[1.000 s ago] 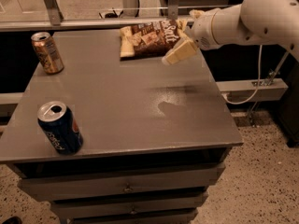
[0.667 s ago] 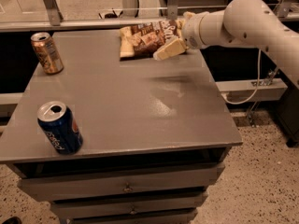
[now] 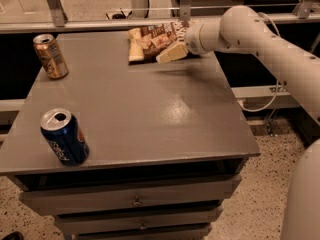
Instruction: Move brown chip bag near orange can
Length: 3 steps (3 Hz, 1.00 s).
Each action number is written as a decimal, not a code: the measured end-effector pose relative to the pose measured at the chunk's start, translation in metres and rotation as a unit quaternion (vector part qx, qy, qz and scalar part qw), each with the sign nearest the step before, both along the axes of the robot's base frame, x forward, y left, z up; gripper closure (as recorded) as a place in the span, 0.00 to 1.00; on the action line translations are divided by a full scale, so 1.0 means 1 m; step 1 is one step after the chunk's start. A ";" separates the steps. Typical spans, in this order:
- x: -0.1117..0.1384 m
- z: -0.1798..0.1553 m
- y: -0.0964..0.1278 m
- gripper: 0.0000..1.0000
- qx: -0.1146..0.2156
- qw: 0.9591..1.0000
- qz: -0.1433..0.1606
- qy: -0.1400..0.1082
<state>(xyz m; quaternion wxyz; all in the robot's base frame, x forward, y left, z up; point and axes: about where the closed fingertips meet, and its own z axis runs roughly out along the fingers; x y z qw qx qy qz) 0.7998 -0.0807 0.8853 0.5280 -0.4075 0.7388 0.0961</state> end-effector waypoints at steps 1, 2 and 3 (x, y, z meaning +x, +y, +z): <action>0.022 -0.016 -0.005 0.02 0.001 1.000 -0.020 0.005; 0.030 -0.023 -0.008 0.25 0.001 1.000 -0.030 -0.001; 0.034 -0.024 -0.008 0.56 0.000 0.999 -0.033 -0.013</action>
Offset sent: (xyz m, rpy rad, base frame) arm 0.0399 -0.0179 -0.0257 -0.0006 -0.0203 -0.0924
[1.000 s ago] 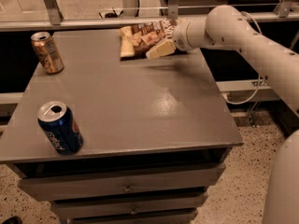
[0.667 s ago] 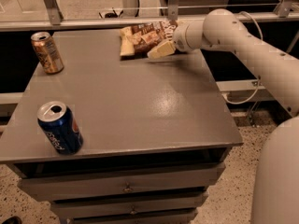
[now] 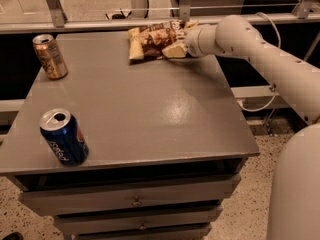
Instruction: Move brown chip bag near orange can
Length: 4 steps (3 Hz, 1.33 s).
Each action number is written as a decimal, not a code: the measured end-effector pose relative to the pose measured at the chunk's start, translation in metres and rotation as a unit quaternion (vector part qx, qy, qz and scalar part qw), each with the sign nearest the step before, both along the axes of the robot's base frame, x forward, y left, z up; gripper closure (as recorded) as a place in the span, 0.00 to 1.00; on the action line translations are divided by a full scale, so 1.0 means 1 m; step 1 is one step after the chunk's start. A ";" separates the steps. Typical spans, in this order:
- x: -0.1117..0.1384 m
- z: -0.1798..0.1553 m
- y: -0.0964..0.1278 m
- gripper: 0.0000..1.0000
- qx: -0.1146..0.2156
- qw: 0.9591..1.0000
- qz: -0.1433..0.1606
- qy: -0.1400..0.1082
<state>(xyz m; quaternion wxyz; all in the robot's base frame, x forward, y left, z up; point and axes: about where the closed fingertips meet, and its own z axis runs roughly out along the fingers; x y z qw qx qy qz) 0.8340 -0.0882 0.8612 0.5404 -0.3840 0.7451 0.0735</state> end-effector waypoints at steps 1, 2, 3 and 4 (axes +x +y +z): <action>0.000 0.001 0.001 0.80 0.000 1.000 0.000 -0.008; -0.005 0.010 0.008 1.00 0.006 1.000 0.004 -0.022; -0.009 0.031 0.025 1.00 0.011 0.999 0.009 -0.042; -0.020 0.066 0.066 1.00 0.020 0.998 0.021 -0.060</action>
Offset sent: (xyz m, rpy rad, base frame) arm -0.0096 0.0027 0.0133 0.0183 -0.0607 0.0003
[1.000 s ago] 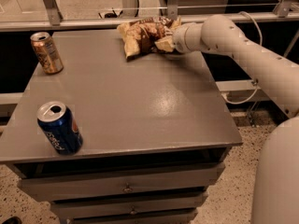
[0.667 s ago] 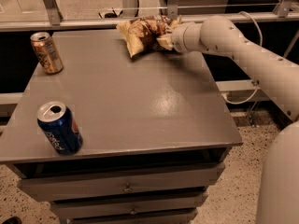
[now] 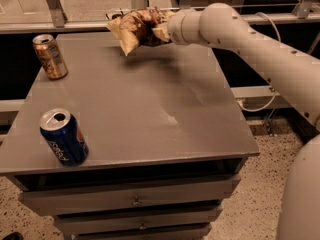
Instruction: Move brown chip bag near orange can
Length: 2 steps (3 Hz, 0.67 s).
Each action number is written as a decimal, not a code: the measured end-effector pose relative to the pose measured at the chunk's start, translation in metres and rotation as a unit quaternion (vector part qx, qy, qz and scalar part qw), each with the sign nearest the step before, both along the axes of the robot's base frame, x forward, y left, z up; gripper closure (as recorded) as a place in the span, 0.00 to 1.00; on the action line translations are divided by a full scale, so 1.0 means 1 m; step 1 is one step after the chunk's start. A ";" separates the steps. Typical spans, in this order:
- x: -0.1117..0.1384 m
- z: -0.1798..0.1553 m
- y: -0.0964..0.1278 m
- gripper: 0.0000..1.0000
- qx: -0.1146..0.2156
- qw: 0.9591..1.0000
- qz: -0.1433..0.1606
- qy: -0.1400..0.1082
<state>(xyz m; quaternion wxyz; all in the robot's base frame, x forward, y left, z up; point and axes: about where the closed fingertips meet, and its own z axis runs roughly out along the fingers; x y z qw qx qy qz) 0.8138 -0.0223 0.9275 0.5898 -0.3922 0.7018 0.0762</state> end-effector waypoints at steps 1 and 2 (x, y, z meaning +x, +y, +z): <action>-0.007 0.014 0.054 1.00 0.002 1.000 0.029 -0.001; -0.017 0.012 0.110 1.00 -0.005 0.998 0.069 0.011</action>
Offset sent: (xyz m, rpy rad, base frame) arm -0.0245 0.1513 0.0148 -0.0209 0.0367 0.1983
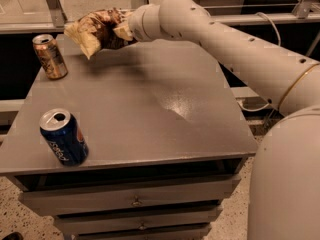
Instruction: Move brown chip bag near orange can
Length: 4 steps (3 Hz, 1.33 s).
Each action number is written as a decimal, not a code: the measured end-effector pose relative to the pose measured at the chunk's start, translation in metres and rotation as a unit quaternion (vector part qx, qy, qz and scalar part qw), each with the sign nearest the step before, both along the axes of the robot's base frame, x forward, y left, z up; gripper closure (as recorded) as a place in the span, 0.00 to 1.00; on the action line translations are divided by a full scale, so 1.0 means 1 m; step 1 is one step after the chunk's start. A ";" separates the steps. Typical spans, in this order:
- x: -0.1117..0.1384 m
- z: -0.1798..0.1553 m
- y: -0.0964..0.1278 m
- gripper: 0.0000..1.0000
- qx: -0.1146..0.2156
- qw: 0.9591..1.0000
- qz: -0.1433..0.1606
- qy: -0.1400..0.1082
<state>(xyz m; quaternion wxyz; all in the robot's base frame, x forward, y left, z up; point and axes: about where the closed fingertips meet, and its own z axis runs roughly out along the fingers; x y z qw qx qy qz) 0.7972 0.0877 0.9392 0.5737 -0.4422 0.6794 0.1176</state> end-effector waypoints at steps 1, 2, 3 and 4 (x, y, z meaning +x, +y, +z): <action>-0.007 -0.008 0.029 1.00 -0.007 1.000 0.024 0.011; -0.010 -0.015 0.038 0.97 -0.008 0.999 0.033 0.018; -0.012 -0.021 0.046 0.75 -0.009 0.999 0.041 0.026; -0.015 -0.031 0.053 0.44 -0.008 0.998 0.054 0.040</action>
Offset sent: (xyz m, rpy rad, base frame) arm -0.0140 0.0466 -0.0177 -0.0210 0.0431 0.0833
